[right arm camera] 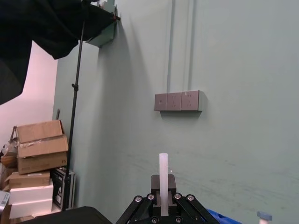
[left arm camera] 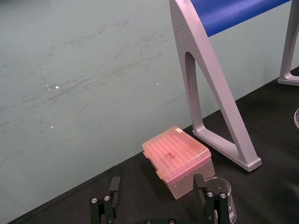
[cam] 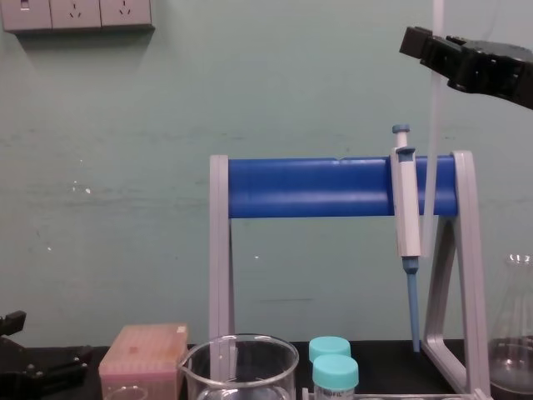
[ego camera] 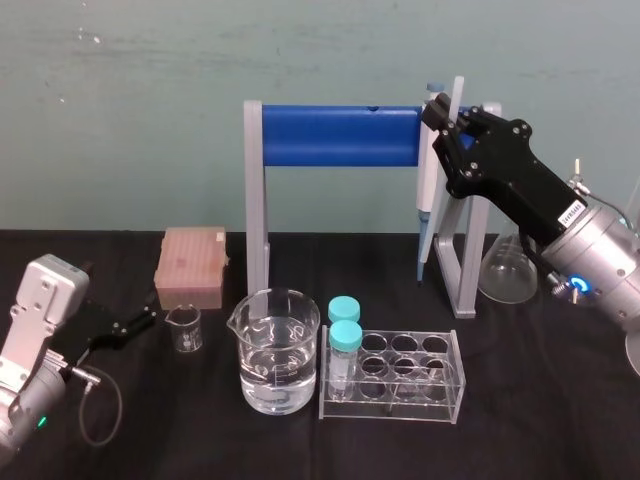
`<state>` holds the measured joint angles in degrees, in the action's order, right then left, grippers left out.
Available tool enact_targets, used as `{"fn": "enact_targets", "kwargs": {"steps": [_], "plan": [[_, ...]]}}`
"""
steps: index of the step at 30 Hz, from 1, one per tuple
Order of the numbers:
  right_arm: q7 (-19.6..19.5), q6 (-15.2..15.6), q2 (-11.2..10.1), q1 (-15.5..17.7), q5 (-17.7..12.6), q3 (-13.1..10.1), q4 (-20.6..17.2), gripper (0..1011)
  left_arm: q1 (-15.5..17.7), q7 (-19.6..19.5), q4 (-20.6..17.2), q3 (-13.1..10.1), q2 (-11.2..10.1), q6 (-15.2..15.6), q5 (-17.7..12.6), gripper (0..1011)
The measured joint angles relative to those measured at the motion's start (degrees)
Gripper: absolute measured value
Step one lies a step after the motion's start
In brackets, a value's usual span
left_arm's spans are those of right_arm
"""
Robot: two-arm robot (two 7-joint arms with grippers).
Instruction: Pick up the stirring rod with one hand, then place it down.
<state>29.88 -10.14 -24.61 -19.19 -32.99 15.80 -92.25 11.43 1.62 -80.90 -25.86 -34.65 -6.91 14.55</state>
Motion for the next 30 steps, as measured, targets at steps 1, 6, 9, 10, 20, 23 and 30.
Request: {"fn": "enact_targets", "kwargs": {"steps": [1, 6, 9, 10, 20, 23, 30], "plan": [[0.0, 0.0, 0.0, 0.0, 0.0, 0.0, 0.0, 70, 0.0, 0.0, 0.0, 0.0, 0.0, 0.0, 0.0, 1000], [0.0, 0.0, -0.2, 0.4, 0.0, 0.0, -0.3, 70, 0.0, 0.0, 0.0, 0.0, 0.0, 0.0, 0.0, 1000], [-0.1, 0.1, -0.3, 0.5, 0.0, 0.1, -0.5, 70, 0.0, 0.0, 0.0, 0.0, 0.0, 0.0, 0.0, 1000], [-0.1, 0.1, -0.3, 0.6, 0.0, 0.1, -0.5, 70, 0.0, 0.0, 0.0, 0.0, 0.0, 0.0, 0.0, 1000], [-0.2, 0.3, -0.5, 0.8, 0.1, 0.2, -0.8, 70, 0.0, 0.0, 0.0, 0.0, 0.0, 0.0, 0.0, 1000], [-0.2, 0.3, -0.5, 0.8, 0.1, 0.3, -0.8, 70, 0.0, 0.0, 0.0, 0.0, 0.0, 0.0, 0.0, 1000], [-0.2, 0.4, -0.5, 0.8, 0.2, 0.4, -0.8, 70, 0.0, 0.0, 0.0, 0.0, 0.0, 0.0, 0.0, 1000]]}}
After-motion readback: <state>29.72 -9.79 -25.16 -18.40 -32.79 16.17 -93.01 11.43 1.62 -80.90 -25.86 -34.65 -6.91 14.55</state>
